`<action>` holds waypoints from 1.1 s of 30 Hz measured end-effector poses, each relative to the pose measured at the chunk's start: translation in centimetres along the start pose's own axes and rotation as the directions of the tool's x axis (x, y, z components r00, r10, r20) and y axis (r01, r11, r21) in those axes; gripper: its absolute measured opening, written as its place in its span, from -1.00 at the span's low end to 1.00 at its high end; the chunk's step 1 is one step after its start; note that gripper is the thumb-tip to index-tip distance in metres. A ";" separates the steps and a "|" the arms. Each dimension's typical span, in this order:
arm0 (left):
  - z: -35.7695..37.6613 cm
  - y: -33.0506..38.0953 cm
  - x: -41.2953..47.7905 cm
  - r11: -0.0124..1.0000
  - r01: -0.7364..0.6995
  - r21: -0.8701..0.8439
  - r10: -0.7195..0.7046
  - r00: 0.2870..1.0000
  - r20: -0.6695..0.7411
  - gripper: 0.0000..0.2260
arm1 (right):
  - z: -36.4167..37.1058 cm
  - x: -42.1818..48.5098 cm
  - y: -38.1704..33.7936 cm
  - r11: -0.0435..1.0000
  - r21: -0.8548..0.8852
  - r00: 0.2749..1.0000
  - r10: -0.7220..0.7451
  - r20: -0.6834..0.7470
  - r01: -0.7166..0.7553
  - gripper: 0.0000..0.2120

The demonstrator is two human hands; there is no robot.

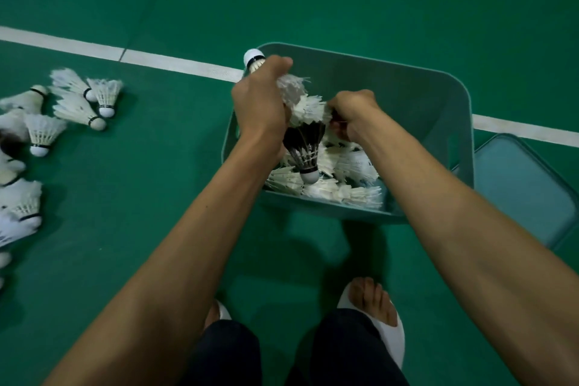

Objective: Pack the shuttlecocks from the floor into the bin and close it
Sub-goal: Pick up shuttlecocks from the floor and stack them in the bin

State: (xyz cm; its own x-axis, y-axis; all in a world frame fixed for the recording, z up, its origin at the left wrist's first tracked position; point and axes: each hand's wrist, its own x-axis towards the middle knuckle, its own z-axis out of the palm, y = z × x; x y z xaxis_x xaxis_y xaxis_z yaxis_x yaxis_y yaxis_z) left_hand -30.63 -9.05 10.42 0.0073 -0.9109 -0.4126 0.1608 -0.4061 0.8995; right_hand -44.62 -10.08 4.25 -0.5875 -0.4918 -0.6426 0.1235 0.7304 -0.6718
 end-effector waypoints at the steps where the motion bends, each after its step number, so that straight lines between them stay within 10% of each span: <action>1: 0.4 -0.2 0.0 1.000 0.017 0.004 -0.017 1.000 -0.002 -0.80 | 0.2 -0.1 0.0 1.000 -0.007 1.000 0.006 0.006 -0.006 -0.93; 9: 1.8 -1.6 0.8 0.990 0.130 0.046 -0.131 0.991 0.011 -0.83 | -2.6 -0.8 1.1 0.979 -0.061 0.976 -0.201 -0.084 0.196 -0.75; 14: 2.0 -1.8 1.7 0.979 0.205 0.019 -0.206 0.978 0.024 -0.85 | -6.1 -5.1 2.4 0.827 -0.072 0.763 -0.476 0.437 0.557 -0.81; 18: 2.3 -2.1 1.6 0.966 0.257 0.008 -0.257 0.964 0.062 -0.83 | -6.5 -5.3 3.7 0.645 -0.298 0.689 -0.518 0.506 0.704 -0.94; 23: 2.2 -2.2 1.6 0.971 0.226 0.077 -0.232 0.970 0.076 -0.72 | -8.0 -4.9 3.4 0.604 -0.565 0.810 -0.540 0.228 0.562 -0.90; 27: 1.7 -2.3 2.1 0.947 0.276 0.166 -0.283 0.959 0.018 -0.64 | -8.1 -2.9 2.6 0.837 -0.427 0.873 -0.451 -0.186 0.342 -0.87; 33: 1.1 -3.1 2.6 0.931 0.273 0.243 -0.278 0.961 -0.018 -0.52 | -5.1 -0.1 1.4 0.940 -0.294 0.939 -0.247 -0.241 0.172 -0.94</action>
State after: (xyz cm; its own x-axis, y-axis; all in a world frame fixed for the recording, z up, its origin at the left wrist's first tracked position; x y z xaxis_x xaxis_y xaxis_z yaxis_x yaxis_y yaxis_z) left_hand -32.17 -10.27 6.71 -0.0202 -0.7609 -0.6486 -0.0884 -0.6448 0.7592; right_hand -48.42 -6.61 5.26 -0.7745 -0.5279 -0.3485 -0.2199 0.7413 -0.6342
